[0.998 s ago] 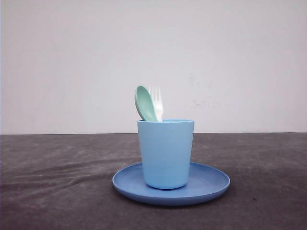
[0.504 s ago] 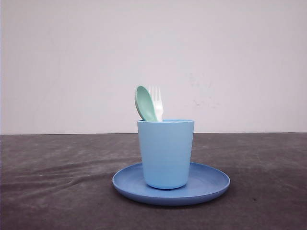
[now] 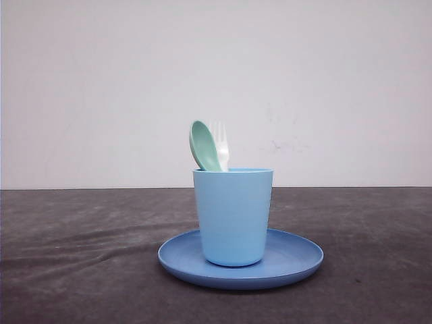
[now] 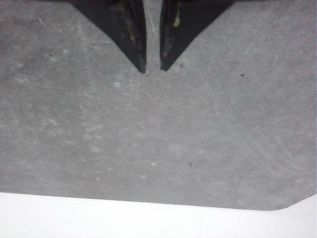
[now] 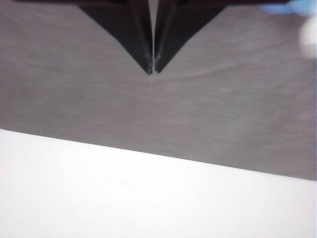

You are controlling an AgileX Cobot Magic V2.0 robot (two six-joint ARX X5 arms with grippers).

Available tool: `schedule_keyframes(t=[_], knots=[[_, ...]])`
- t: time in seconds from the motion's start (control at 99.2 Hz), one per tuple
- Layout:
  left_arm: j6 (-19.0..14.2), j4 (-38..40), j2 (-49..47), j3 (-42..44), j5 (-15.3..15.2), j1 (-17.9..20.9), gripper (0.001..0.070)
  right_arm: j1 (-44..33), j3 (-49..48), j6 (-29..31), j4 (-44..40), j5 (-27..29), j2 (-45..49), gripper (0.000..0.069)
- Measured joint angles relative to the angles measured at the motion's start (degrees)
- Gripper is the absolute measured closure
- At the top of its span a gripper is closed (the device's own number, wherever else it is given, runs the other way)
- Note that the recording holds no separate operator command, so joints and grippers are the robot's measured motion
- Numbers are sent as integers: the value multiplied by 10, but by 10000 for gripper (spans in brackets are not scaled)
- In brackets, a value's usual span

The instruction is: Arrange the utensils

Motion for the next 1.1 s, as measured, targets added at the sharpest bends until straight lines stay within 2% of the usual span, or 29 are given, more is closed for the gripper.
schedule_keyframes(t=[0.222,0.393,0.605,0.675,0.907,0.998,1.099], knots=[[0,0,0,0,0,0,685,-183,-5,-14,5,-54,-2,686],[0,0,0,0,0,0,685,-269,-69,-21,48,-107,-30,686],[0,0,0,0,0,0,685,-303,-240,-20,200,-134,-119,686],[0,0,0,0,0,0,685,-311,-298,-16,228,-134,-155,686],[0,0,0,0,0,0,685,-321,-436,-7,227,-144,-264,686],[0,0,0,0,0,0,685,-321,-465,-7,224,-169,-299,686],[0,0,0,0,0,0,685,-322,-465,-8,183,-183,-326,686]])
